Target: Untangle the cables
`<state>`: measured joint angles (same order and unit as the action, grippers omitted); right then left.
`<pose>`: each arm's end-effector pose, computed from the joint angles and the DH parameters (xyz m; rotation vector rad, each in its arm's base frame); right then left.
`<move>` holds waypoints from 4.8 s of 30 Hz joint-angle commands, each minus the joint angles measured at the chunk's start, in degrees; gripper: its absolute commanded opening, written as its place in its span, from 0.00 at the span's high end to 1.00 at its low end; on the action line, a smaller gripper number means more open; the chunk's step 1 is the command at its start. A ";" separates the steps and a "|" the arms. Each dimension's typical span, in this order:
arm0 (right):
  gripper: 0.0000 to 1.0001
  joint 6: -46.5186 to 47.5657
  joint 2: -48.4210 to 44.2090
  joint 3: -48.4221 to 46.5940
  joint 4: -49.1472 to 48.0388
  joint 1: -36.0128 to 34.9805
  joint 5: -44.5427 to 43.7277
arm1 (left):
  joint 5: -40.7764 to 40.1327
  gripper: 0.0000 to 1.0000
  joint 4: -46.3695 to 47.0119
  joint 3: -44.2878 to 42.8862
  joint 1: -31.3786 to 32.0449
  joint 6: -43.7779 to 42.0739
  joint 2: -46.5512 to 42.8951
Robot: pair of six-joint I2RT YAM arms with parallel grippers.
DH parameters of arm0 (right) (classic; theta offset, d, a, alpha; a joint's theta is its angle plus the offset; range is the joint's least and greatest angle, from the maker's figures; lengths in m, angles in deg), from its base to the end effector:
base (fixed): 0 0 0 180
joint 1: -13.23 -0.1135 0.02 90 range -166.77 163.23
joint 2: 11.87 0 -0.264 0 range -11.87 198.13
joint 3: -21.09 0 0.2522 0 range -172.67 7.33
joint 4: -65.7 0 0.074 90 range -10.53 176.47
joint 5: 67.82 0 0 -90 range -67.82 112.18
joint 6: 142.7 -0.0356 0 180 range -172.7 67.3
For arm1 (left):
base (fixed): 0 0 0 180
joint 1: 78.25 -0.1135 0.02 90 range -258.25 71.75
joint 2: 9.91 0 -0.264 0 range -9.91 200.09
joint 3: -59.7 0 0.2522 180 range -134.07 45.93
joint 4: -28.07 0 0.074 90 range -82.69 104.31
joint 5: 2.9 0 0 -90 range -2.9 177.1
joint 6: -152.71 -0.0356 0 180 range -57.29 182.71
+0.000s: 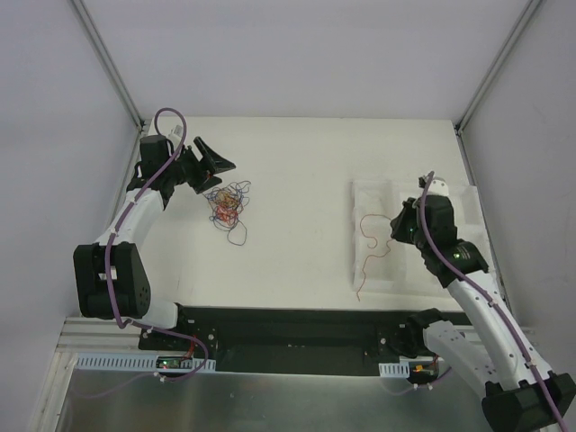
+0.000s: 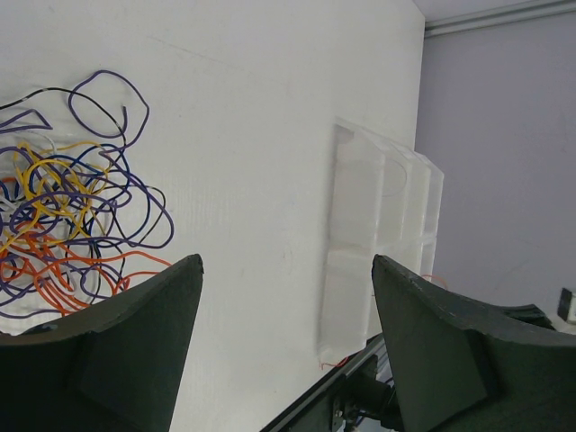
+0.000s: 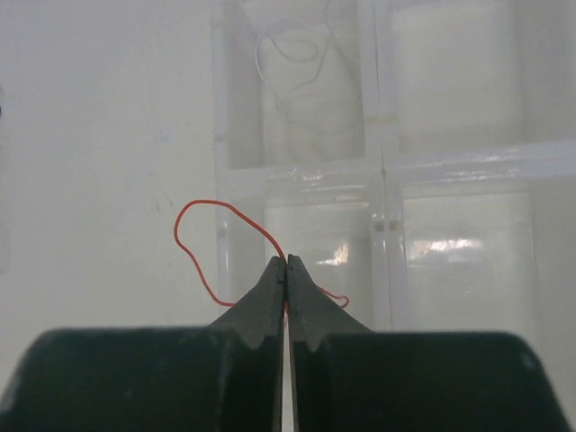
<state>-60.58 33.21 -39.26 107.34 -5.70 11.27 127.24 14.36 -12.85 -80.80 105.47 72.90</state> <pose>0.1672 0.0502 0.3185 -0.0754 2.0222 0.1029 0.3283 -0.0084 0.2894 -0.3338 2.0383 -1.1383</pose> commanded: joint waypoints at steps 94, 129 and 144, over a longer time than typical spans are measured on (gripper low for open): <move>0.37 -8.89 28.36 -11.40 -26.34 -13.64 21.62 | -16.15 0.41 -16.31 2.35 -2.46 -5.67 -5.46; 0.78 -2.49 81.75 -48.69 -40.27 -29.14 26.29 | 0.29 0.39 -12.54 0.69 -3.34 -6.29 8.60; 1.00 -6.97 71.73 -36.21 -48.44 -30.02 28.32 | 0.38 0.22 -8.76 -3.35 1.84 5.22 12.02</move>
<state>-65.96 110.11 -76.77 64.20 -35.45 38.22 126.69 3.57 -13.46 -80.64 106.93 83.10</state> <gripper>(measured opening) 0.010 0.776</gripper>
